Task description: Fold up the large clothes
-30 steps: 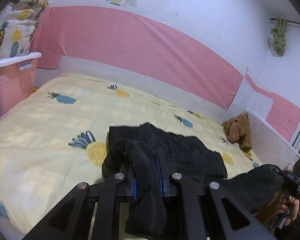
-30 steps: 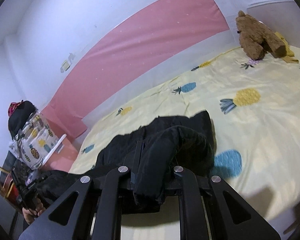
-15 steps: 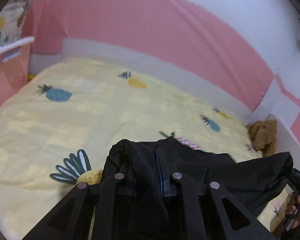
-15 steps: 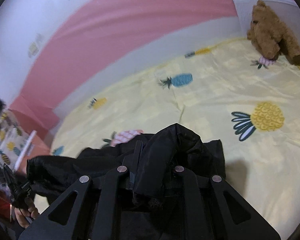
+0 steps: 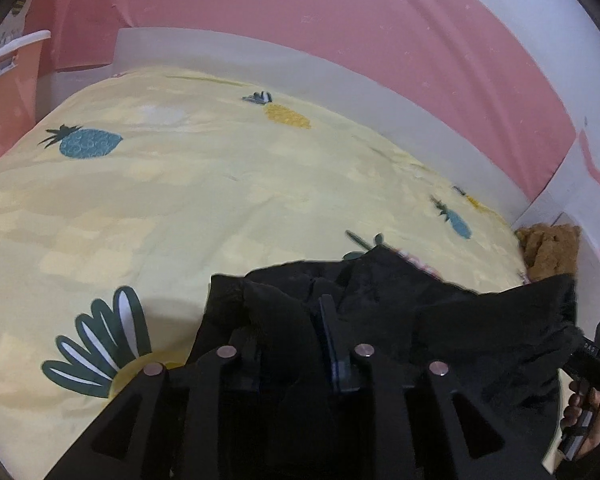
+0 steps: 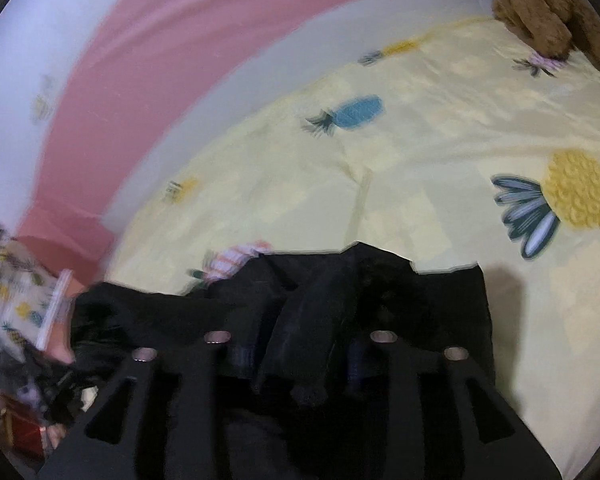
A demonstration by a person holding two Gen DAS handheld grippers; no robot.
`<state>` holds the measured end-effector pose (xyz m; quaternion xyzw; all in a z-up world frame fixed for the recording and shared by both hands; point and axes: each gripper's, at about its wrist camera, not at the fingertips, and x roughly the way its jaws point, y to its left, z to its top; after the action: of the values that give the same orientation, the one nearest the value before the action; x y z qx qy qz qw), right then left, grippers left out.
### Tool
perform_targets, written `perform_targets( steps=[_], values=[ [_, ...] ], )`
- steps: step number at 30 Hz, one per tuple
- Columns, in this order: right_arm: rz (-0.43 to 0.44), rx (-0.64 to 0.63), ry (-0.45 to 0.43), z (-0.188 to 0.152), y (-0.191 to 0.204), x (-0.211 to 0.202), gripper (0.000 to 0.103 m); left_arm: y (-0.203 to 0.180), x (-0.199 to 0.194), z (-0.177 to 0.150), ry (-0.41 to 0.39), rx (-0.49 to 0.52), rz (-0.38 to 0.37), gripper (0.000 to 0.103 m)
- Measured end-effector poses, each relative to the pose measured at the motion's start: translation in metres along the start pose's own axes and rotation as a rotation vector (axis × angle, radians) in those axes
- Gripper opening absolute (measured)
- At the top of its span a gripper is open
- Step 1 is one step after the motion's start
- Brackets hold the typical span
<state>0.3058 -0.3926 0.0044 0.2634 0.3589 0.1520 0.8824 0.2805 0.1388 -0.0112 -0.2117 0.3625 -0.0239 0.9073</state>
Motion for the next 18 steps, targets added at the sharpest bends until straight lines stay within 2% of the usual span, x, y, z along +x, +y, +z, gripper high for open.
perform_targets(
  steps=[1, 2, 3, 4, 5, 6, 8, 10, 12, 16, 18],
  values=[
    [0.047, -0.002, -0.021, 0.003, 0.002, -0.013, 0.069, 0.001, -0.010, 0.004, -0.024, -0.011, -0.033, 0.038],
    [0.059, -0.007, -0.038, 0.004, 0.006, -0.019, 0.071, 0.000, -0.018, 0.007, -0.040, -0.018, -0.060, 0.053],
    [0.069, -0.021, -0.057, 0.006, 0.008, -0.028, 0.071, 0.000, -0.027, 0.010, -0.061, -0.027, -0.096, 0.059],
    [0.072, -0.037, -0.069, 0.007, 0.009, -0.034, 0.072, -0.001, -0.034, 0.012, -0.079, -0.036, -0.114, 0.071],
    [0.073, -0.046, -0.078, 0.007, 0.010, -0.038, 0.073, 0.000, -0.042, 0.013, -0.102, -0.044, -0.119, 0.083],
    [0.069, -0.057, -0.094, 0.006, 0.009, -0.043, 0.074, -0.001, -0.050, 0.015, -0.138, -0.042, -0.107, 0.088],
    [0.034, -0.078, -0.115, 0.006, 0.008, -0.044, 0.075, 0.000, -0.065, 0.017, -0.192, -0.038, -0.106, 0.091],
    [0.000, -0.094, -0.110, 0.006, 0.002, -0.040, 0.075, 0.005, -0.065, 0.020, -0.181, -0.044, -0.090, 0.092],
    [-0.023, -0.087, -0.075, 0.010, -0.006, -0.025, 0.075, 0.007, -0.053, 0.020, -0.129, -0.031, -0.066, 0.092],
    [-0.056, -0.105, 0.060, 0.017, -0.024, 0.011, 0.075, 0.015, -0.004, 0.023, 0.041, -0.012, -0.030, 0.091],
    [-0.045, -0.109, 0.123, 0.021, -0.031, 0.025, 0.075, 0.015, 0.015, 0.026, 0.099, -0.006, -0.039, 0.091]
  ],
)
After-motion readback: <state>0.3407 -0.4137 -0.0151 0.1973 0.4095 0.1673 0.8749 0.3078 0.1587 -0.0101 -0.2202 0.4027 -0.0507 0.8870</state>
